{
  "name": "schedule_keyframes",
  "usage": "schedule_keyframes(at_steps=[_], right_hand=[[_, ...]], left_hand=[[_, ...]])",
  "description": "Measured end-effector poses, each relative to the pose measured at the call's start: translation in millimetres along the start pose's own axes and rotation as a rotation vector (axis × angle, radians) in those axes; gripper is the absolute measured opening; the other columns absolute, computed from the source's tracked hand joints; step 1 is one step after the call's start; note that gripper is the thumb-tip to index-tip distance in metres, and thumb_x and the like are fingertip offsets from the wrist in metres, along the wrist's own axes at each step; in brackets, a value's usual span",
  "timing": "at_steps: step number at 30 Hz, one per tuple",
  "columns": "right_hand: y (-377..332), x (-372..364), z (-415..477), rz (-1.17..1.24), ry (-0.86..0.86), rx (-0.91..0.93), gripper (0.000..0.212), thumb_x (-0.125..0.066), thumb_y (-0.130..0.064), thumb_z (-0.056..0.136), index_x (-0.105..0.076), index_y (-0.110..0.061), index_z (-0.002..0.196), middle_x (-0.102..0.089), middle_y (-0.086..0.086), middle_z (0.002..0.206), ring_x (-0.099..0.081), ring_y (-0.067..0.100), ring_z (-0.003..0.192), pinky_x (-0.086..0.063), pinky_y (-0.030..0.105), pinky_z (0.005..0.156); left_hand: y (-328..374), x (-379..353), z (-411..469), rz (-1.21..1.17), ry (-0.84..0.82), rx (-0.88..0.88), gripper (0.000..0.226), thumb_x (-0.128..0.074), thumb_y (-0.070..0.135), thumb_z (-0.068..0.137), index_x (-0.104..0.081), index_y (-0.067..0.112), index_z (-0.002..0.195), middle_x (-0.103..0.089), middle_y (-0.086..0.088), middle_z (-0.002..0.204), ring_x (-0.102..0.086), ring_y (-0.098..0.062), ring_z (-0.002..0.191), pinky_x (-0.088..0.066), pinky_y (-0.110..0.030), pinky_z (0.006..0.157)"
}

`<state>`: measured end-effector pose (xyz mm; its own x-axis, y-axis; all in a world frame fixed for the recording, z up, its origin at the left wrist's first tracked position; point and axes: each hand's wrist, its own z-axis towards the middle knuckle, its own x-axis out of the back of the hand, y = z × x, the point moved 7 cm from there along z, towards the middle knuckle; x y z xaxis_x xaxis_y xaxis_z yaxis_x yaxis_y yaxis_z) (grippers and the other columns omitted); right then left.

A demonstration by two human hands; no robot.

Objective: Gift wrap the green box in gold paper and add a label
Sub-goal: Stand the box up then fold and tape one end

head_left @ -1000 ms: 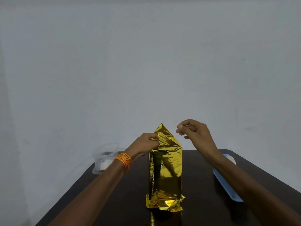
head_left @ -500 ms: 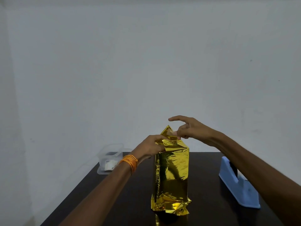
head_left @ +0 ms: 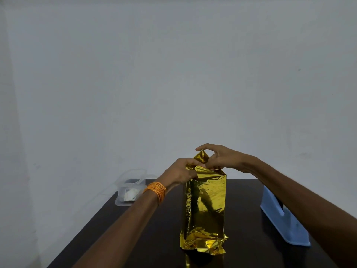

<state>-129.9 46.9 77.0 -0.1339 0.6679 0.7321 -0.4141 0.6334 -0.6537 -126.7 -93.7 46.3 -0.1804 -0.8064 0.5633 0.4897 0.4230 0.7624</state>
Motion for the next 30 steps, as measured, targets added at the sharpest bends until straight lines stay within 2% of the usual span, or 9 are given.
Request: schedule_keyframes(at_steps=[7, 11, 14, 17, 21, 23, 26, 28, 30], right_hand=[[-5.8, 2.8, 12.7, -0.273, 0.015, -0.02, 0.063, -0.068, -0.013, 0.089, -0.041, -0.025, 0.145, -0.054, 0.002, 0.11, -0.055, 0.01, 0.073, -0.043, 0.017, 0.059], [10.7, 13.5, 13.7, -0.424, 0.017, -0.087, 0.067, -0.073, -0.036, 0.088, -0.04, -0.027, 0.146, -0.043, 0.005, 0.146, -0.066, 0.015, 0.086, -0.049, 0.025, 0.073], [21.8, 20.3, 3.6, -0.4, 0.104, -0.13, 0.06, -0.072, -0.03, 0.089, -0.044, -0.024, 0.142, -0.051, 0.006, 0.138, -0.059, 0.01, 0.078, -0.045, 0.026, 0.071], [29.7, 19.7, -3.0, -0.263, 0.251, -0.13, 0.049, -0.07, -0.03, 0.09, -0.049, -0.028, 0.134, -0.056, 0.004, 0.114, -0.054, 0.013, 0.086, -0.043, 0.026, 0.07], [44.8, -3.9, -4.7, 0.138, 0.252, -0.21, 0.048, -0.074, -0.039, 0.084, -0.051, -0.035, 0.126, -0.062, 0.003, 0.107, -0.064, 0.021, 0.095, -0.049, 0.028, 0.07], [53.1, -10.4, -5.2, 0.248, 0.282, -0.231, 0.043, -0.077, -0.042, 0.076, -0.058, -0.039, 0.115, -0.066, 0.008, 0.114, -0.065, 0.027, 0.103, -0.048, 0.035, 0.075], [58.2, -16.7, -8.4, 0.364, 0.325, -0.23, 0.034, -0.077, -0.039, 0.081, -0.06, -0.036, 0.11, -0.07, 0.013, 0.11, -0.062, 0.025, 0.093, -0.041, 0.039, 0.074], [59.2, -19.2, -9.1, 0.406, 0.337, -0.222, 0.034, -0.078, -0.035, 0.083, -0.06, -0.032, 0.112, -0.071, 0.015, 0.107, -0.064, 0.026, 0.092, -0.04, 0.038, 0.074], [56.2, -20.7, -10.5, 0.415, 0.333, -0.218, 0.035, -0.077, -0.033, 0.084, -0.059, -0.029, 0.114, -0.072, 0.013, 0.106, -0.068, 0.027, 0.095, -0.043, 0.038, 0.076]], left_hand=[[-1.5, -0.2, 2.5, 0.068, -0.008, 0.009, 0.031, -0.061, 0.005, 0.092, -0.067, 0.017, 0.12, -0.059, -0.003, 0.105, -0.048, -0.004, 0.067, -0.035, -0.005, 0.043], [-1.1, 0.6, 0.4, 0.03, -0.018, 0.016, 0.034, -0.062, 0.001, 0.09, -0.069, 0.02, 0.117, -0.061, -0.005, 0.119, -0.059, -0.015, 0.09, -0.047, -0.014, 0.062], [-2.5, -0.1, 1.0, 0.013, -0.011, 0.022, 0.037, -0.059, -0.002, 0.09, -0.067, 0.02, 0.119, -0.055, -0.01, 0.13, -0.056, -0.027, 0.114, -0.049, -0.028, 0.077], [-2.8, -0.6, 2.1, 0.019, -0.003, 0.018, 0.038, -0.057, -0.002, 0.092, -0.066, 0.02, 0.121, -0.054, -0.007, 0.13, -0.055, -0.024, 0.112, -0.053, -0.037, 0.084], [0.1, 0.5, -1.8, -0.024, -0.02, 0.001, 0.034, -0.057, 0.001, 0.094, -0.067, 0.016, 0.122, -0.057, -0.004, 0.118, -0.054, -0.013, 0.091, -0.047, -0.008, 0.055], [-3.1, 0.3, -1.6, -0.068, -0.033, 0.012, 0.03, -0.061, 0.008, 0.093, -0.067, 0.015, 0.122, -0.059, -0.001, 0.116, -0.057, -0.016, 0.1, -0.049, -0.009, 0.061], [-7.7, 1.1, 1.1, -0.218, 0.006, 0.01, 0.03, -0.072, 0.027, 0.088, -0.069, 0.028, 0.117, -0.06, 0.001, 0.126, -0.059, -0.021, 0.116, -0.055, -0.034, 0.093], [-9.7, 6.1, 3.0, -0.346, 0.095, 0.014, 0.03, -0.072, 0.042, 0.085, -0.068, 0.037, 0.114, -0.056, 0.005, 0.135, -0.055, -0.02, 0.122, -0.051, -0.046, 0.099], [-15.2, 10.6, 6.3, -0.395, 0.168, 0.032, 0.036, -0.074, 0.036, 0.084, -0.061, 0.04, 0.118, -0.046, 0.008, 0.139, -0.045, -0.018, 0.128, -0.048, -0.052, 0.101]])
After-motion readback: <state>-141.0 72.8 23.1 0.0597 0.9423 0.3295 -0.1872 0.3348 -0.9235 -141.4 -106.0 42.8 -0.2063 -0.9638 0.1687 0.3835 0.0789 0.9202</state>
